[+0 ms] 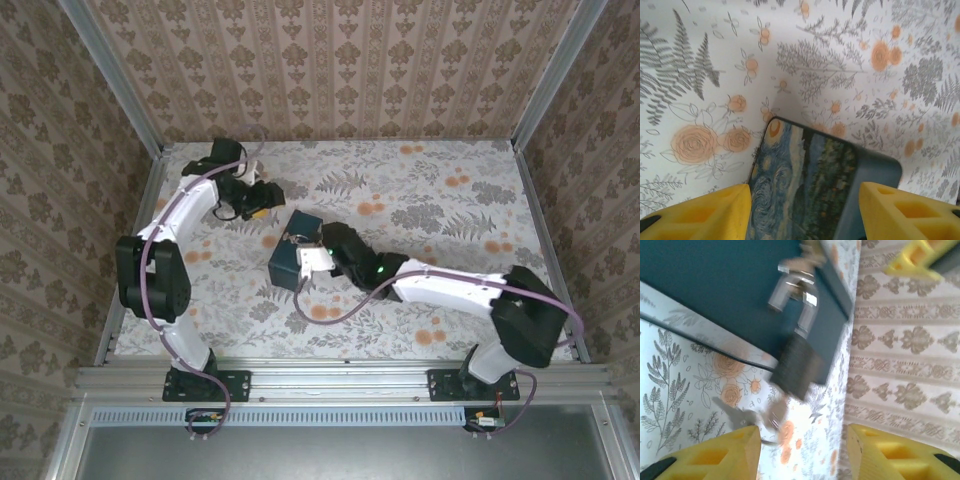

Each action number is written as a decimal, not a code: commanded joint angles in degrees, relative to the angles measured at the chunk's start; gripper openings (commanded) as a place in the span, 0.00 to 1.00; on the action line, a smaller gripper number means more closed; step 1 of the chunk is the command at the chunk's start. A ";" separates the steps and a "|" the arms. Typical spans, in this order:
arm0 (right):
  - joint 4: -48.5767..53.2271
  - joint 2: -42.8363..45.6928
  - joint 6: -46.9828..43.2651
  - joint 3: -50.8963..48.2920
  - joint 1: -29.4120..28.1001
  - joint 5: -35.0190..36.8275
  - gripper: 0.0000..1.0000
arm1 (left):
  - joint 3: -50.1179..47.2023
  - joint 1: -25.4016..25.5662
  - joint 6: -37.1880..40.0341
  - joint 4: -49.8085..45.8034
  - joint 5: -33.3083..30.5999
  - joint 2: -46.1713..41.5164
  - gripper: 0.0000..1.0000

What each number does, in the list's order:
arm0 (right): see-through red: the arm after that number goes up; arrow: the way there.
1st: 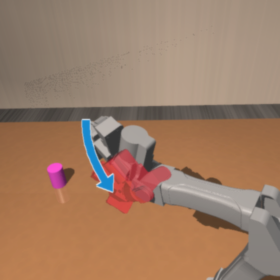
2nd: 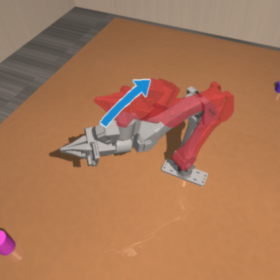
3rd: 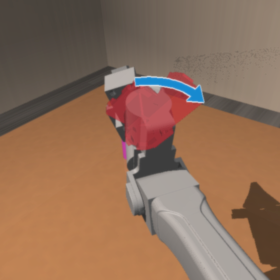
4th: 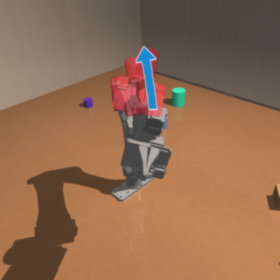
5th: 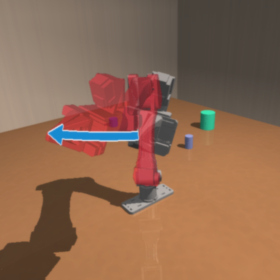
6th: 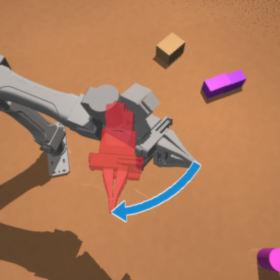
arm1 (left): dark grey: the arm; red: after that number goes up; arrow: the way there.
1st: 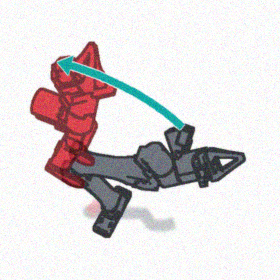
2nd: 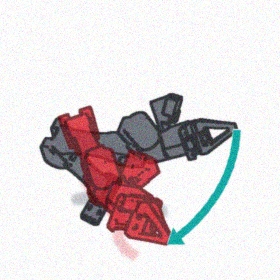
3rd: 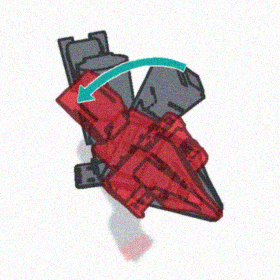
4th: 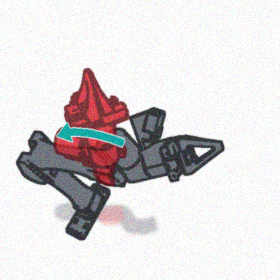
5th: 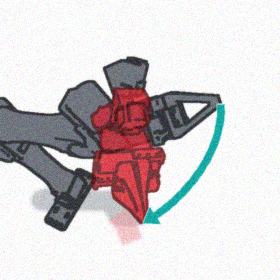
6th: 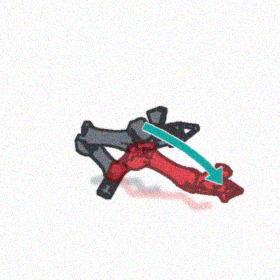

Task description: Unlock the padlock with the key

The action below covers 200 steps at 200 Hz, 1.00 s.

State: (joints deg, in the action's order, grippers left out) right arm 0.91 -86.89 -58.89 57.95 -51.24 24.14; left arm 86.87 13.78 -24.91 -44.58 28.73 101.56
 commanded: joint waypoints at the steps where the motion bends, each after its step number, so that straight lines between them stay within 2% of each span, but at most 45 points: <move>1: 17.99 5.60 22.74 5.83 5.07 -14.17 0.50 | 1.84 0.09 -1.26 -0.18 0.50 0.05 0.60; 13: 20.78 6.54 27.70 6.68 6.26 -21.20 0.51 | 1.61 0.54 -1.28 0.04 0.17 0.24 0.60; 22: 20.79 6.36 31.75 7.09 6.31 -22.11 0.53 | 1.72 0.81 -1.14 -0.48 -0.05 0.67 0.60; 38: 22.77 3.60 44.20 10.72 8.52 -24.26 0.54 | 1.12 1.07 -1.16 -0.52 -0.32 0.88 0.60; 49: 25.33 -0.03 56.46 14.33 10.94 -27.03 0.48 | 0.23 1.16 -1.02 -0.48 -0.68 0.52 0.60; 60: 26.63 -4.07 68.33 17.48 14.31 -34.18 0.41 | -0.97 1.21 -1.19 -0.42 -0.98 -0.15 0.60; 67: 25.82 -5.89 72.36 18.26 15.70 -40.23 0.41 | -1.91 1.37 -1.32 -0.22 -1.19 -0.88 0.59; 73: 23.89 -7.00 75.19 17.93 16.07 -42.35 0.41 | -2.88 1.50 -1.37 0.07 -1.43 -1.53 0.60; 102: 17.58 -8.65 78.54 16.24 16.48 -40.87 0.48 | -6.10 1.78 -1.49 0.10 -2.40 -3.57 0.59; 137: 15.75 -12.60 82.37 17.29 18.11 -49.67 0.48 | -8.15 1.97 -2.31 1.30 -2.37 -4.61 0.60; 172: 15.26 -14.08 83.90 17.19 18.45 -51.92 0.48 | -8.98 2.29 -2.72 2.01 -2.28 -4.79 0.59; 200: 9.96 -14.48 87.02 15.59 18.55 -54.34 0.47 | -9.33 2.37 -2.78 2.35 -2.10 -4.86 0.59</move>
State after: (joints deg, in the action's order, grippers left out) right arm 15.92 -100.29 23.92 74.13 -32.99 -25.58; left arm 78.37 15.77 -27.00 -42.85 26.79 98.24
